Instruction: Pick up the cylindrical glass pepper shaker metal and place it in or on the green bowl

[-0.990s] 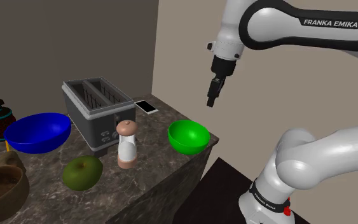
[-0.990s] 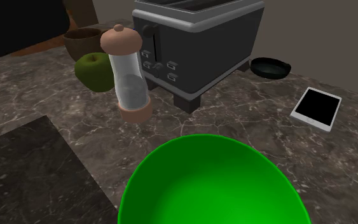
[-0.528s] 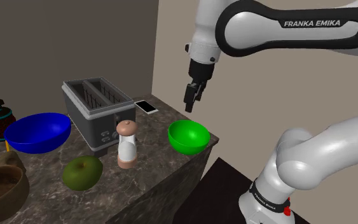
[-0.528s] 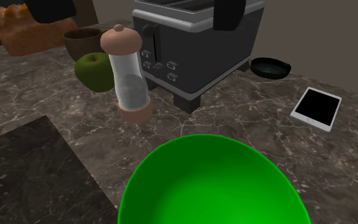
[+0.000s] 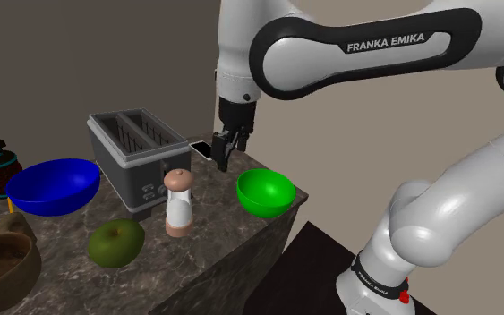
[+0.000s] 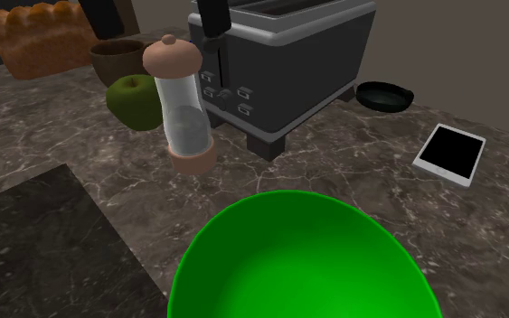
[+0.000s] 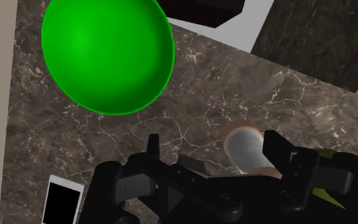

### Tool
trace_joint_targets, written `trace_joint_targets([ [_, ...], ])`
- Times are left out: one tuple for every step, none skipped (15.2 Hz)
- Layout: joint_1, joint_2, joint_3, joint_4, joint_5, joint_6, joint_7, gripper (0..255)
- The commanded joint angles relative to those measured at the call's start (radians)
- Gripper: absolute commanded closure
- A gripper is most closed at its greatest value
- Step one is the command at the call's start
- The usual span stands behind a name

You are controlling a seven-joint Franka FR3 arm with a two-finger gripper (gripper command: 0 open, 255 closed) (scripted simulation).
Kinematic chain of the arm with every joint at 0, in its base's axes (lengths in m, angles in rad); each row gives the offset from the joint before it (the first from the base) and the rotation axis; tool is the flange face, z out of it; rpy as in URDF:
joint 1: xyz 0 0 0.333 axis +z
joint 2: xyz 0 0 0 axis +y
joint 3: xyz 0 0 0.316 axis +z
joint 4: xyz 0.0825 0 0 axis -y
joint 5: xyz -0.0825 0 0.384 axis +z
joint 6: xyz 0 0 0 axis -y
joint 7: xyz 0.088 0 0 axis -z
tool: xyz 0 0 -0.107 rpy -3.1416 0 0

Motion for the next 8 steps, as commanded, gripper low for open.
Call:
trace_joint_targets([
  [-0.001,0.074,0.046,0.065,-0.028,0.004,0.061,0],
  [-0.001,0.113,0.066,0.095,-0.046,0.008,0.091,0],
  [-0.001,0.152,0.086,0.126,-0.066,0.011,0.121,0],
  [0.000,0.193,0.106,0.158,-0.089,0.012,0.152,0],
  [0.002,0.235,0.124,0.192,-0.113,0.012,0.183,0],
  [0.006,0.278,0.141,0.227,-0.140,0.009,0.215,0],
  [0.012,0.322,0.156,0.264,-0.169,0.005,0.247,0],
  [0.018,0.351,0.164,0.289,-0.189,0.001,0.267,0],
])
